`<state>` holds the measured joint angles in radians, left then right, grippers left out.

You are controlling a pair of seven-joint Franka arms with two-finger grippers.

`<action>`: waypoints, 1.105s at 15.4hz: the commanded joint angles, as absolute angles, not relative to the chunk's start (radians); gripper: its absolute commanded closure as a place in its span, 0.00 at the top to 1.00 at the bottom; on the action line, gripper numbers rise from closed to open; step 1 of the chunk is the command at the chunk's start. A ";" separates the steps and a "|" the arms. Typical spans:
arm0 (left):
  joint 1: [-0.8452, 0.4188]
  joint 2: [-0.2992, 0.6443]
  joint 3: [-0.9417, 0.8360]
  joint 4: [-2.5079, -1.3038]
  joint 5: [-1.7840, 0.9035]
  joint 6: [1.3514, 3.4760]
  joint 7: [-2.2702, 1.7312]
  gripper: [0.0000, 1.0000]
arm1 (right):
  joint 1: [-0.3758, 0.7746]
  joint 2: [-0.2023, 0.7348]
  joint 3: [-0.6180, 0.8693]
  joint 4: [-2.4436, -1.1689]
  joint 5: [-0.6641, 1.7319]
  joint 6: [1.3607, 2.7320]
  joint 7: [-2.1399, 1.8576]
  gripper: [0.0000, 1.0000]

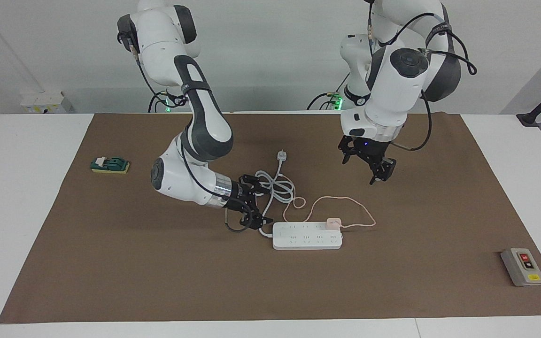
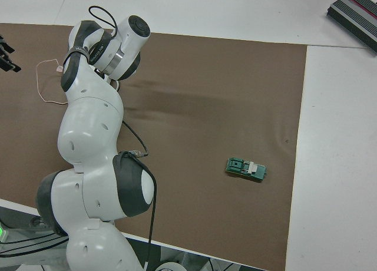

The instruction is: Unplug charger and place it aside

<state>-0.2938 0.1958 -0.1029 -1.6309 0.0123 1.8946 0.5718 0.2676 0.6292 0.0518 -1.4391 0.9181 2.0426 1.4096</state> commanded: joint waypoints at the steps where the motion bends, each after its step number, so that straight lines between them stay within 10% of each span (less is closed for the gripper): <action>1: -0.282 0.236 -0.087 -1.670 0.023 2.014 0.725 1.00 | 0.273 0.756 0.055 -1.283 0.946 2.043 1.371 1.00; 17: -0.322 0.501 -0.086 -1.537 0.073 2.224 0.948 1.00 | 0.318 0.957 0.095 -1.120 0.940 2.146 1.307 1.00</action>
<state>-0.3105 0.4439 -0.0958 -1.5919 0.0294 2.2237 0.9368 0.3201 0.9211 0.0937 -1.1689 0.9224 2.1410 1.3380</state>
